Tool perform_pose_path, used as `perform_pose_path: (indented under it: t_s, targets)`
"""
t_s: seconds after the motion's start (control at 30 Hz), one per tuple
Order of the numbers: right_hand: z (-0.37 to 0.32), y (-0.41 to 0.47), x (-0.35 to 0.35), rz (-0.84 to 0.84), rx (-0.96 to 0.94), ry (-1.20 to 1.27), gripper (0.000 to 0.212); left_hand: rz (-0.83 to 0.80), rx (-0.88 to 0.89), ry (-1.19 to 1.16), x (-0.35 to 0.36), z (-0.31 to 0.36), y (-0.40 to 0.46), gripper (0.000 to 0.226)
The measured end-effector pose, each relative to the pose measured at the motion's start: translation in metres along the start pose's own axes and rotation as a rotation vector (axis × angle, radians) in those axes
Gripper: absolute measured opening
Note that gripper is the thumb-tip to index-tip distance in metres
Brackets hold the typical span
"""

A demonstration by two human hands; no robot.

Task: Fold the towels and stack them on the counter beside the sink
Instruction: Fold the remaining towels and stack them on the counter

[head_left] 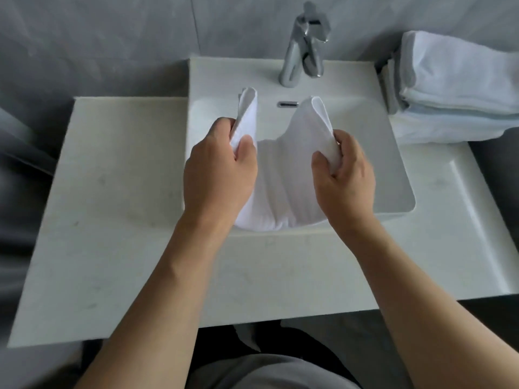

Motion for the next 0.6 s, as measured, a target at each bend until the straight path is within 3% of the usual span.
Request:
perform_pose_path:
  t_s: [0.23,0.47,0.6]
  targets:
    - [0.07,0.009,-0.065,0.077,0.084,-0.035,0.04,-0.096,0.002,-0.094,0.07,0.049,-0.016,0.015]
    - [0.143,0.043,-0.136,0.187,0.123,0.011,0.033,-0.101,0.002,-0.2,0.132,0.117,-0.014,0.015]
    - [0.201,0.083,-0.175,0.258,0.133,0.067,0.026,-0.021,-0.067,-0.294,0.175,0.152,-0.011,0.013]
Point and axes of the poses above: each hand's wrist, its own y-axis towards the middle knuckle, its own x-axis out of the palm, z = x × y, the point moved 8 cm from there along y, towards the middle knuckle, and after that the axes turned 9 degrees about -x, right-handed, at the moved point
